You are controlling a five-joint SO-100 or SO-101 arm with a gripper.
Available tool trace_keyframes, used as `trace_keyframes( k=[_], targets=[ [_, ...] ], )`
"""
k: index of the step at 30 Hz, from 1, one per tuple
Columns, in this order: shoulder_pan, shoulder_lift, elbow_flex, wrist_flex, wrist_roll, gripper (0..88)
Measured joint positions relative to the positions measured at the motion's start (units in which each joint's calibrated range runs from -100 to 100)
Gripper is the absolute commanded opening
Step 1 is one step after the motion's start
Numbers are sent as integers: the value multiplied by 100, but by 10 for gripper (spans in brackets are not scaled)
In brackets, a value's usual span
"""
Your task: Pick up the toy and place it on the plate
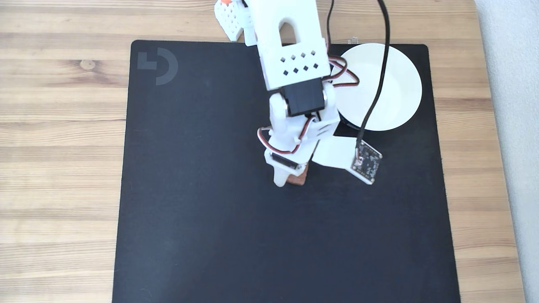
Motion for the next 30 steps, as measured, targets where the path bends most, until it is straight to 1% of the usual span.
trace_keyframes(
  k=[7, 11, 30],
  targets=[
    [8, 92, 0, 0, 51, 242],
    [-108, 92, 0, -127, 314, 242],
    [-100, 233, 0, -144, 335, 242]
  ],
)
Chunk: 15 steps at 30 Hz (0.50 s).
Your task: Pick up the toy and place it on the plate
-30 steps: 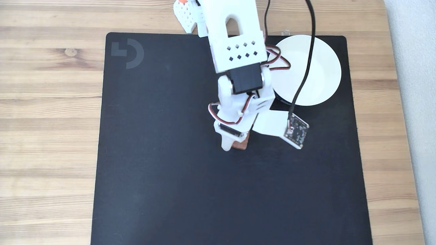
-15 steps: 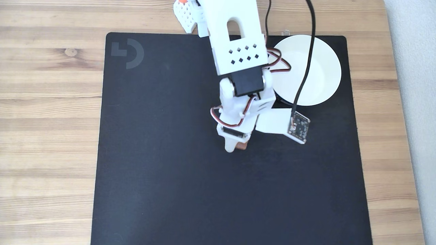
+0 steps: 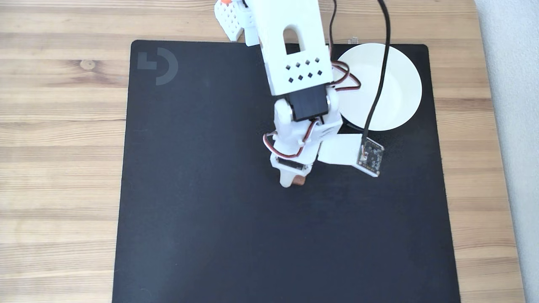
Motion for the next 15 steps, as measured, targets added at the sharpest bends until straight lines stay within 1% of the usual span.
trace_keyframes(
  k=[6, 15],
  targets=[
    [0, 258, -9, -270, 0, 242],
    [0, 266, -9, -304, 0, 241]
  ],
)
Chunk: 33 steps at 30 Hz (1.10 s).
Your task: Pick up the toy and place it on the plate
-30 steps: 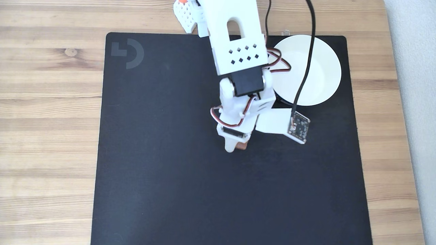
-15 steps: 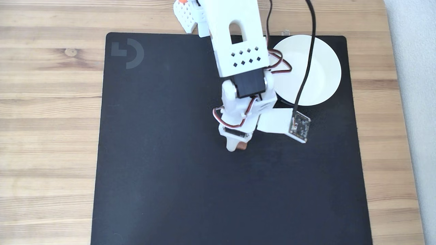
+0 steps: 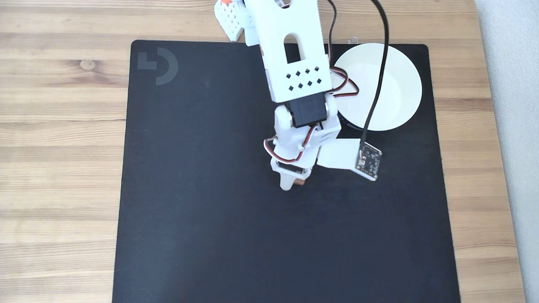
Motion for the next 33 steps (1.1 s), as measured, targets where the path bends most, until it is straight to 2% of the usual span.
trace_keyframes(
  k=[2, 4, 6, 7, 8, 23, 33],
  targets=[
    [0, 0, 0, 0, 0, 240],
    [0, 0, 0, 0, 0, 195],
    [0, 0, 0, 0, 0, 112],
    [0, 0, 0, 0, 0, 29],
    [0, 0, 0, 0, 0, 21],
    [8, 8, -104, 0, 0, 26],
    [-524, -308, -1360, 515, 0, 25]
  ],
)
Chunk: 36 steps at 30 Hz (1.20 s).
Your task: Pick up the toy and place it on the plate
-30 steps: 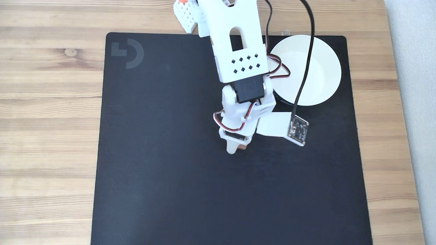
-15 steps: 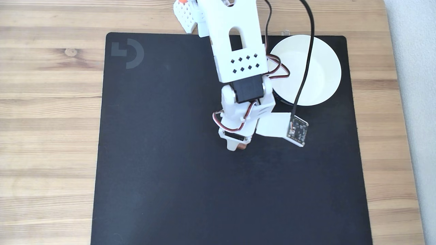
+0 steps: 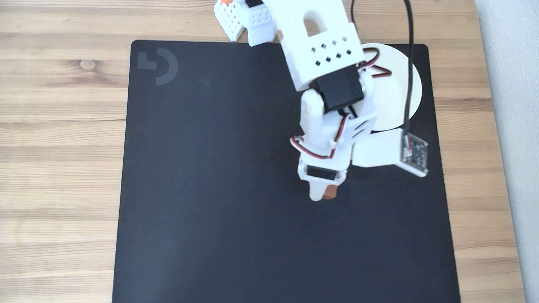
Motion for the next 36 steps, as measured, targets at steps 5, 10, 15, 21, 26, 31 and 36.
trace_keyframes(
  k=[5, 10, 15, 21, 26, 31, 36],
  targets=[
    [-400, -616, -9, 68, 0, 25],
    [-791, -1407, 123, 135, 0, 25],
    [-1149, -2373, 879, 135, -41, 25],
    [-1623, -3589, 2343, -262, -417, 25],
    [-2014, -4413, 3722, -895, -746, 26],
    [-2339, -4929, 4894, -1233, -947, 27],
    [-2464, -5321, 5564, -1511, -978, 28]
  ],
)
